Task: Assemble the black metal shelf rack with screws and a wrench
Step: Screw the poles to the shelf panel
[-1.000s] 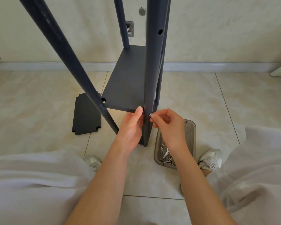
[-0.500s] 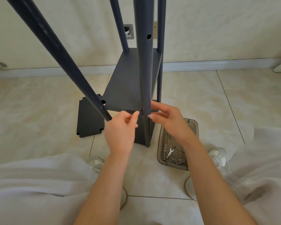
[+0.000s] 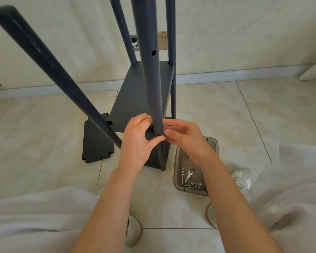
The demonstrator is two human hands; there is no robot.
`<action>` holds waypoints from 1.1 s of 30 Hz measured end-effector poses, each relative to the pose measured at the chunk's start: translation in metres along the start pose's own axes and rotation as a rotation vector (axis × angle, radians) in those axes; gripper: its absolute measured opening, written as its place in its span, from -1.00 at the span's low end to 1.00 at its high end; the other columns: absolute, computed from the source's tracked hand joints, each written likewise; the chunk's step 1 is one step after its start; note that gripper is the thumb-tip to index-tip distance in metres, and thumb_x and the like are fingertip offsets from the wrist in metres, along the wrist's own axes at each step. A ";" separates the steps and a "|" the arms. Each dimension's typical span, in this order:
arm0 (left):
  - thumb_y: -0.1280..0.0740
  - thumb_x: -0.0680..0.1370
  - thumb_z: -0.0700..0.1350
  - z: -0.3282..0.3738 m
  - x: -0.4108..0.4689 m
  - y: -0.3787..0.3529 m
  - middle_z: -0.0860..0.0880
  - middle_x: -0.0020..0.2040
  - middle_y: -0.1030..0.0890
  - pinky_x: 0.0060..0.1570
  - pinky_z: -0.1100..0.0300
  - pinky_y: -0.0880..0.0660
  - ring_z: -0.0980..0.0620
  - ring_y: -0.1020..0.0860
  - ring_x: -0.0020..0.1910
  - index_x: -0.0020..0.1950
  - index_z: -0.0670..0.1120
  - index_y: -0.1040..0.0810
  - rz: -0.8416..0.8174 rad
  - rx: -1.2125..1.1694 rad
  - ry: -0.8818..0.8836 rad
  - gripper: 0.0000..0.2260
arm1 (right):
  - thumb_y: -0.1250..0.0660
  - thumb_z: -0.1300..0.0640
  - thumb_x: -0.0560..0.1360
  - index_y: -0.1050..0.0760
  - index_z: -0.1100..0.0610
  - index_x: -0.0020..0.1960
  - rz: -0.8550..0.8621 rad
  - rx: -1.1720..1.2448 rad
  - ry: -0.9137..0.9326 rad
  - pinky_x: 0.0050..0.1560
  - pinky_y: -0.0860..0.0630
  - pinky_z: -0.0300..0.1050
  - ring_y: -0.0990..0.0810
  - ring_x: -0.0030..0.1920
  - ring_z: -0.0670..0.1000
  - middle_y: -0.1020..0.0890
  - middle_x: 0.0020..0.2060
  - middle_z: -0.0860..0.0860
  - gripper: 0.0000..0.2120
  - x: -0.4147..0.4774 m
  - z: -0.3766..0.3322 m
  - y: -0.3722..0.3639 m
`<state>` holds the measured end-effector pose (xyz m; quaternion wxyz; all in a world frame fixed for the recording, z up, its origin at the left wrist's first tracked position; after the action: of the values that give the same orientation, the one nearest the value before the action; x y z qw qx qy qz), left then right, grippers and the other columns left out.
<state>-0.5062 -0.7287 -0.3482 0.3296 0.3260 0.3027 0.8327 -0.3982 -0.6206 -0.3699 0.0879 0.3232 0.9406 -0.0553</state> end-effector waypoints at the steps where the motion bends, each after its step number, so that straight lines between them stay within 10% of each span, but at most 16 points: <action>1: -0.60 0.38 -0.07 0.001 0.000 0.000 0.29 0.07 -0.42 0.26 -0.19 -0.51 -0.02 -0.56 0.20 0.13 -0.05 -0.62 0.006 -0.013 -0.012 -0.63 | -0.32 0.28 0.58 -0.51 0.05 0.34 0.004 0.055 -0.026 0.24 -0.56 0.10 -0.66 0.14 0.10 -0.67 0.14 0.11 -0.64 0.001 0.001 0.002; 8: -0.58 0.41 -0.10 -0.001 -0.002 -0.004 0.13 0.17 -0.58 0.32 -0.25 -0.45 0.04 -0.49 0.27 0.19 -0.08 -0.62 0.008 -0.009 -0.034 -0.62 | -0.17 -0.10 0.65 -0.39 0.16 0.41 -0.082 0.163 -0.254 0.29 -0.51 0.16 -0.61 0.20 0.19 -0.58 0.23 0.20 -0.55 0.032 0.001 -0.016; 15: -0.52 0.46 0.00 -0.009 -0.001 -0.004 0.00 0.27 -0.62 0.55 -0.24 0.00 -0.04 -0.48 0.40 0.25 -0.05 -0.62 -0.041 0.126 -0.027 -0.62 | -0.24 0.12 0.64 -0.33 0.22 0.38 -0.150 0.198 -0.223 0.23 -0.55 0.17 -0.57 0.23 0.23 -0.52 0.27 0.24 -0.64 0.047 0.002 -0.021; 25: -0.41 0.53 0.06 -0.011 -0.010 -0.009 0.02 0.33 -0.59 0.52 -0.14 -0.14 -0.05 -0.42 0.46 0.26 -0.04 -0.61 -0.026 0.123 -0.052 -0.66 | -0.19 -0.01 0.65 -0.43 0.19 0.29 -0.193 0.262 -0.197 0.29 -0.51 0.11 -0.58 0.16 0.27 -0.52 0.20 0.36 -0.67 0.049 0.028 -0.010; 29: -0.41 0.53 0.07 -0.013 -0.010 -0.008 0.01 0.30 -0.61 0.47 -0.16 -0.25 -0.06 -0.46 0.42 0.19 -0.06 -0.63 -0.018 0.153 -0.054 -0.70 | -0.24 -0.01 0.63 -0.50 0.10 0.27 0.036 0.112 -0.341 0.24 -0.55 0.00 -0.68 0.09 0.01 -0.71 0.05 0.03 -0.72 0.042 0.094 0.035; 33: -0.40 0.52 0.08 -0.013 -0.010 -0.010 -0.01 0.27 -0.62 0.47 -0.06 -0.21 -0.07 -0.48 0.39 0.20 -0.08 -0.63 -0.005 0.152 -0.047 -0.67 | -0.27 0.18 0.62 -0.49 0.21 0.18 0.312 -0.051 -0.647 0.02 -0.62 -0.04 -0.67 -0.13 0.03 -0.70 -0.10 0.10 -0.83 0.028 0.182 0.067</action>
<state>-0.5068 -0.7338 -0.3661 0.3128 0.3687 0.3582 0.7987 -0.3549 -0.5805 -0.5567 0.3967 0.4262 0.8045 -0.1174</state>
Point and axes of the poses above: each hand's wrist, its own x-axis towards the middle knuckle, its own y-axis out of the back of the hand, z = x × y, the point moved 4 cm from there along x, towards the middle knuckle
